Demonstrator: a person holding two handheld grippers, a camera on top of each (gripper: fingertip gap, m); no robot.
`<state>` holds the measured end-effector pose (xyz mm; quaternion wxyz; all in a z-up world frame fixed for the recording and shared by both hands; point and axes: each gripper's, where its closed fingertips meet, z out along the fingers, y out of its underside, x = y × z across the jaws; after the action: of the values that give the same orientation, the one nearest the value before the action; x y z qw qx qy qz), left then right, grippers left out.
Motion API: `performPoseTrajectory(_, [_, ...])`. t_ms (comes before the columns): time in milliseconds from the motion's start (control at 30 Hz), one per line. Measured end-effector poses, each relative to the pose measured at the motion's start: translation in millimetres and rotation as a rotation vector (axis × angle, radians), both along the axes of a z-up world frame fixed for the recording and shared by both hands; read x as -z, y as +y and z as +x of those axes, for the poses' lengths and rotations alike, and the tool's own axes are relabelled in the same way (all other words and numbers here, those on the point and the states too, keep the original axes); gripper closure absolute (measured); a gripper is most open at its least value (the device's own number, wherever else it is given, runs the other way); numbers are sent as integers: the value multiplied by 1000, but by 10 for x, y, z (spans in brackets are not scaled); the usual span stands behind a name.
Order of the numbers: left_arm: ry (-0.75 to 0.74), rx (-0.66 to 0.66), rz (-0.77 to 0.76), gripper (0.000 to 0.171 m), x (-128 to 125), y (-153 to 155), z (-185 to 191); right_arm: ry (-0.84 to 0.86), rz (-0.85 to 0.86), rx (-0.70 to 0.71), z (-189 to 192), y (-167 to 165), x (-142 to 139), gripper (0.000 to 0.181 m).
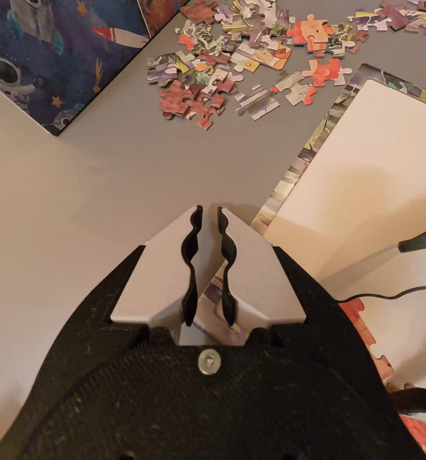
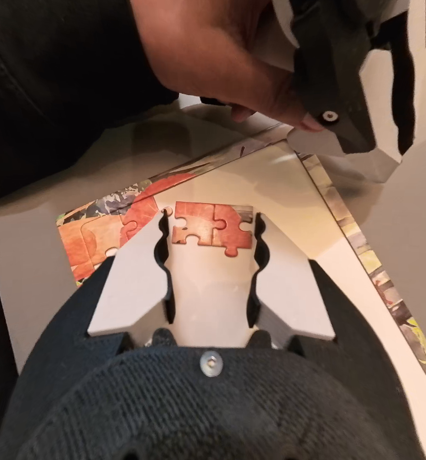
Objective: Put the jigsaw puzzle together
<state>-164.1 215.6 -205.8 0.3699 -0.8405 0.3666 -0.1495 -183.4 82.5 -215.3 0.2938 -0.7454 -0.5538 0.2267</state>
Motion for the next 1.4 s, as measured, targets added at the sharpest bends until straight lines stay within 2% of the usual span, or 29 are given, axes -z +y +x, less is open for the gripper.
performPoseTrajectory(67, [0, 0, 0, 160, 2, 0, -1, 1, 7, -14, -3, -10, -1, 120])
performPoseTrajectory(567, [-1, 0, -2, 160, 11, 1, -2, 22, 29, -36, -9, 26, -62, 121])
performPoseTrajectory(700, [0, 1, -4, 160, 15, 1, 0, 59, 12, -105, -116, -102, -130, 122])
performPoseTrajectory(900, [1, 1, -7, 160, 28, 1, 0, -18, 102, -219, -171, -145, -52, 121])
performPoseTrajectory(1100, [2, 1, -9, 160, 37, 3, -6, -53, 105, -344, -211, -178, -48, 121])
performPoseTrajectory(1267, [4, 0, -12, 160, 47, 5, -12, -58, 102, -403, -242, -165, -45, 121])
performPoseTrajectory(1400, [-5, -3, -15, 160, 45, 11, -18, -61, 103, -419, -224, -147, -44, 114])
